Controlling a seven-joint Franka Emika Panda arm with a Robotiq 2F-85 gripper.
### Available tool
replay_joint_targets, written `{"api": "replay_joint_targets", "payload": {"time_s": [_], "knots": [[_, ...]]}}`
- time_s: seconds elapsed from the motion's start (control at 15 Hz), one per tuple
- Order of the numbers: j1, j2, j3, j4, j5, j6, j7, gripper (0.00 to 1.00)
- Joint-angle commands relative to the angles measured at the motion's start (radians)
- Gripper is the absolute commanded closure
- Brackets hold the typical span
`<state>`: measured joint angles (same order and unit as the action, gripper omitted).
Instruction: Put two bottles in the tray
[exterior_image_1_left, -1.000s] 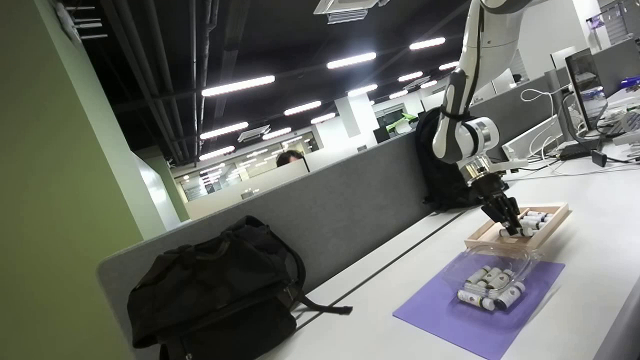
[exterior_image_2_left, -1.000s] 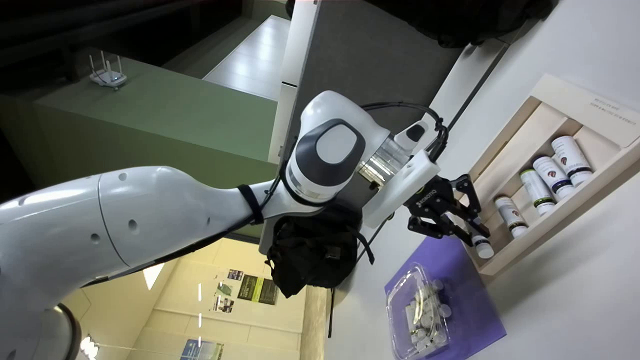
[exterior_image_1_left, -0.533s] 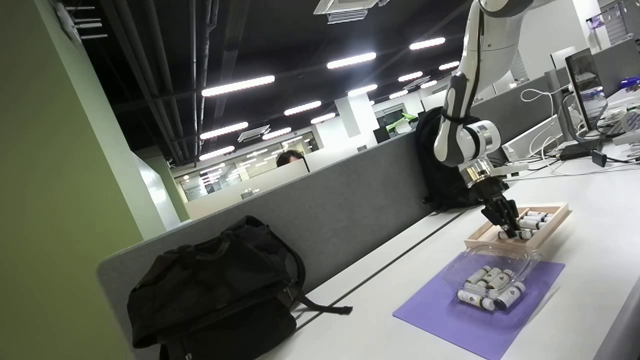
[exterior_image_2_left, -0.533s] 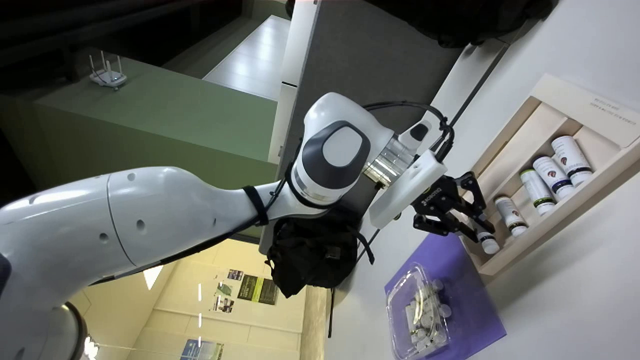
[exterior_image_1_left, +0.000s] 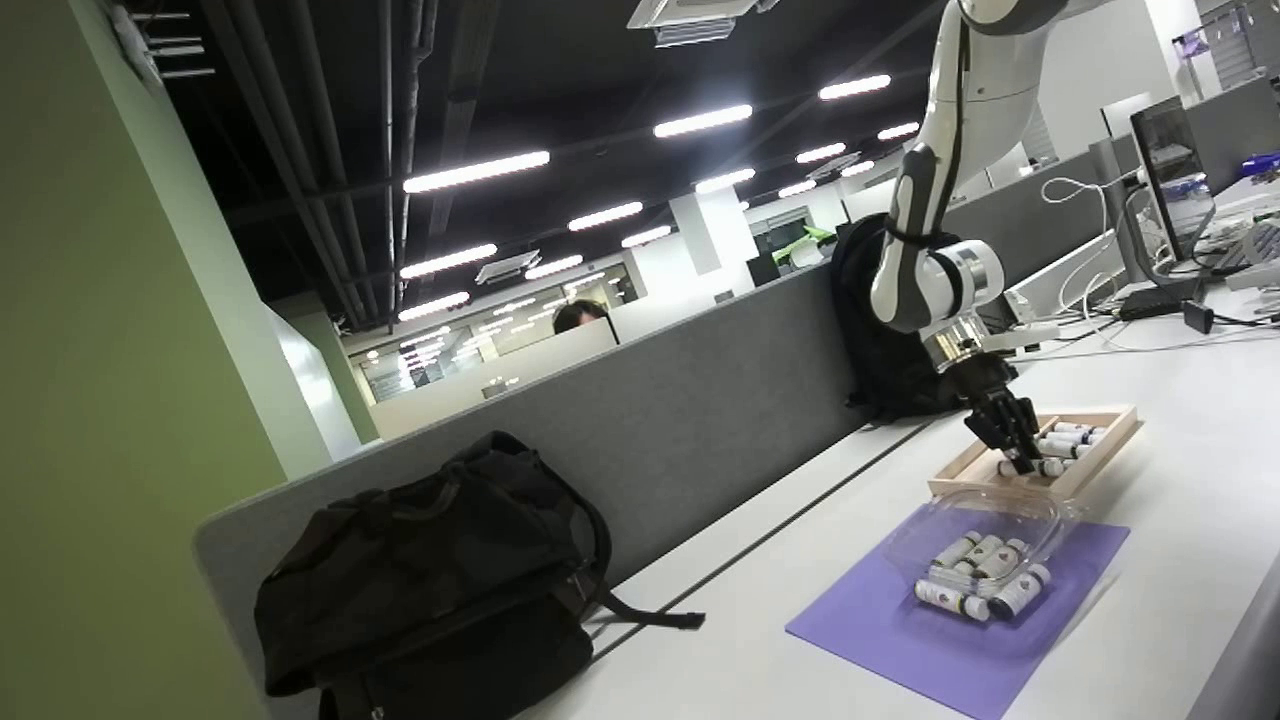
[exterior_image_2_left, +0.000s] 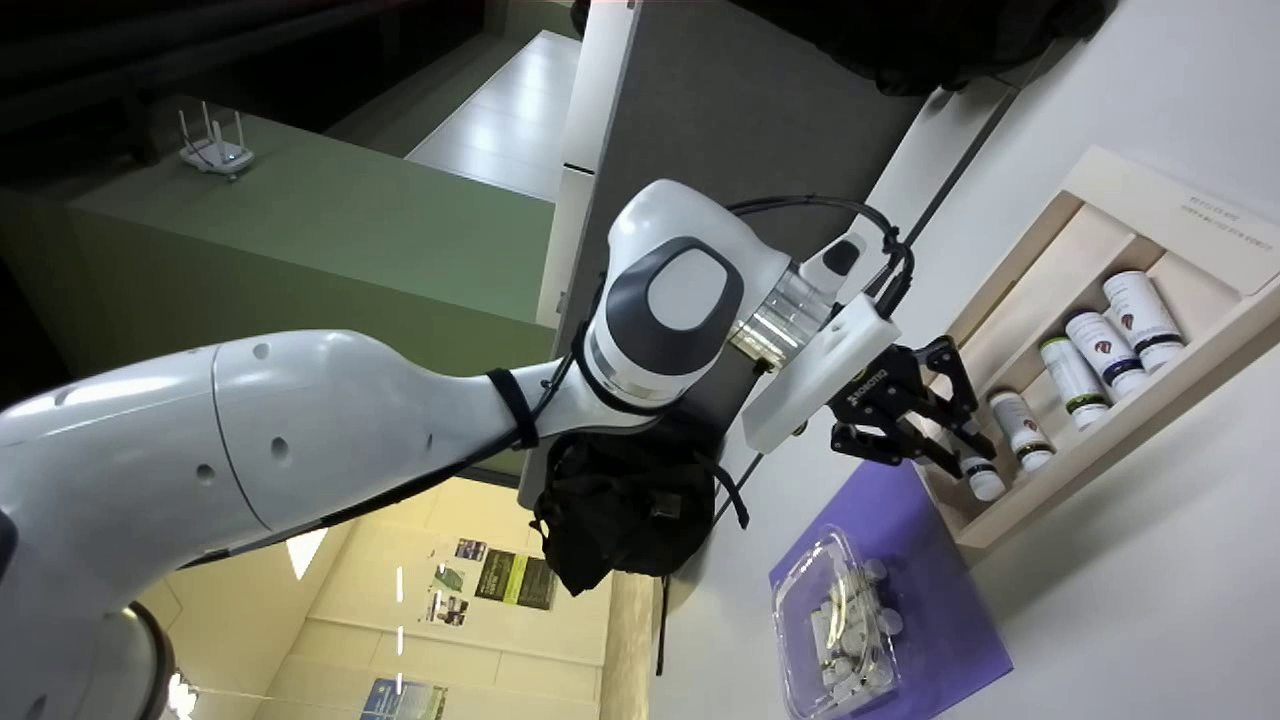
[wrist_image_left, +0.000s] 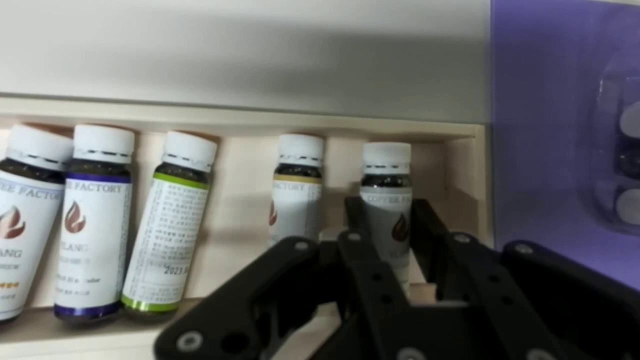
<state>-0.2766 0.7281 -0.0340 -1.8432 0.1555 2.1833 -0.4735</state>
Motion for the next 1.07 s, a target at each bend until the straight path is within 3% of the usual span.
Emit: {"api": "replay_joint_targets", "payload": {"time_s": [0.0, 0.6, 0.67, 0.8, 1.0], "knots": [[-0.024, -0.025, -0.009, -0.025, -0.018, 0.025, 0.020, 0.89], [-0.064, -0.032, -0.028, -0.030, -0.020, 0.023, 0.022, 0.89], [-0.064, -0.037, -0.028, -0.028, -0.020, 0.016, 0.024, 0.39], [-0.058, -0.048, -0.030, -0.019, -0.028, -0.008, 0.028, 0.34], [-0.041, -0.084, -0.034, -0.002, -0.053, -0.047, 0.038, 0.16]]}}
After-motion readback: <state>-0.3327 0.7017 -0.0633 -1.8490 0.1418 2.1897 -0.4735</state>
